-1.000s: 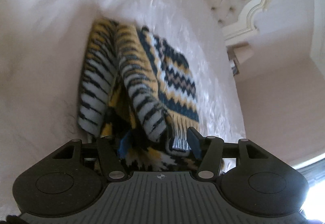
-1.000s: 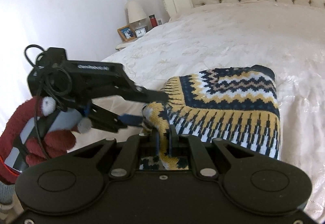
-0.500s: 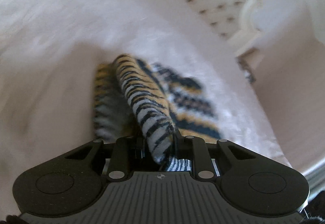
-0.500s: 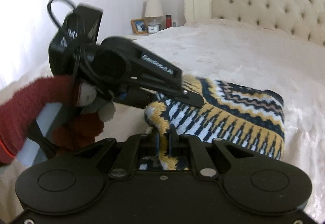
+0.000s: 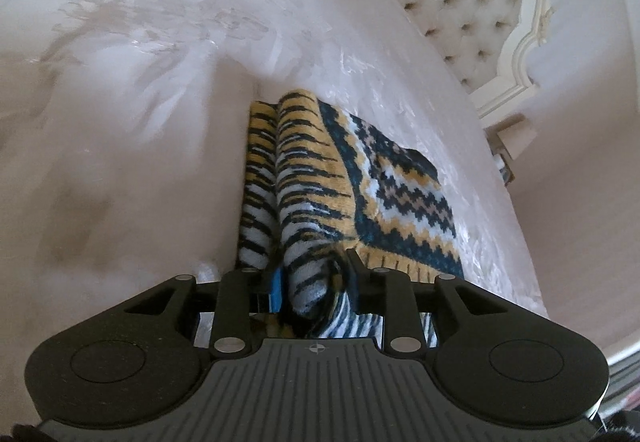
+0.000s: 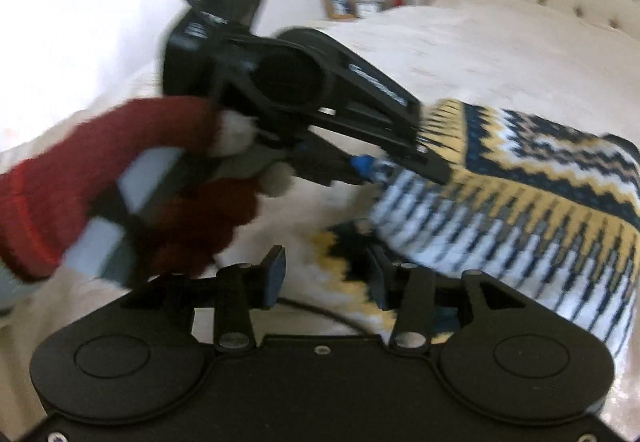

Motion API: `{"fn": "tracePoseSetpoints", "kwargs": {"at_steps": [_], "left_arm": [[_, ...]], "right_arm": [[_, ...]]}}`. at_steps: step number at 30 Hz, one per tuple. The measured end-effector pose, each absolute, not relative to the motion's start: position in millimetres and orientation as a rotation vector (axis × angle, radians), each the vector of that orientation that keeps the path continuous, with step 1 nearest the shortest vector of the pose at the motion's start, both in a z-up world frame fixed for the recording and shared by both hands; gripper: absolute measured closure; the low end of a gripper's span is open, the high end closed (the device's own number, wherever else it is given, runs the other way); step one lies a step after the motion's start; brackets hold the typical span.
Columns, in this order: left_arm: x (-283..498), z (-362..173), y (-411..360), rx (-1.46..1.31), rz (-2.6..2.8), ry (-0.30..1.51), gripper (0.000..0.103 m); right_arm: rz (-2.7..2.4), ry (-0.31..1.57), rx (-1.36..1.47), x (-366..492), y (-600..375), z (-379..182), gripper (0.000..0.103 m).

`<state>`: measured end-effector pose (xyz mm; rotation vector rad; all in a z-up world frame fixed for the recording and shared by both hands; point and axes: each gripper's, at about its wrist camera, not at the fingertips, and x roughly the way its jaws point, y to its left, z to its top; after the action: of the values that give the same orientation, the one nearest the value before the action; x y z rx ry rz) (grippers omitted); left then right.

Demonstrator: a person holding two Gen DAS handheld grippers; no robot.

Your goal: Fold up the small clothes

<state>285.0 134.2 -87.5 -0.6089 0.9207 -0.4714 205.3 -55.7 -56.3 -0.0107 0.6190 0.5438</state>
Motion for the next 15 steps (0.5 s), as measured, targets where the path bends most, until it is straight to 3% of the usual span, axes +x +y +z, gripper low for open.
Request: {"fn": "tracePoseSetpoints", "kwargs": {"at_steps": [3,5,9,15], "left_arm": [[278.4,-84.6,136.4,-0.588,-0.459,0.916,0.067],[274.0,-83.1,136.5,-0.540,-0.423,0.918,0.049],[265.3,-81.6,141.7,-0.537,-0.425,0.925,0.047],[251.1,-80.0,144.7,-0.547,-0.457,0.935,0.035]], "right_arm": [[0.545,0.602,0.024,194.5,-61.1,-51.2,0.049],[0.528,0.594,0.060,187.1,-69.7,-47.8,0.049],[0.463,0.575,0.130,182.8,-89.3,-37.8,0.041],[0.304,0.550,0.270,190.7,-141.3,-25.0,0.021]]}}
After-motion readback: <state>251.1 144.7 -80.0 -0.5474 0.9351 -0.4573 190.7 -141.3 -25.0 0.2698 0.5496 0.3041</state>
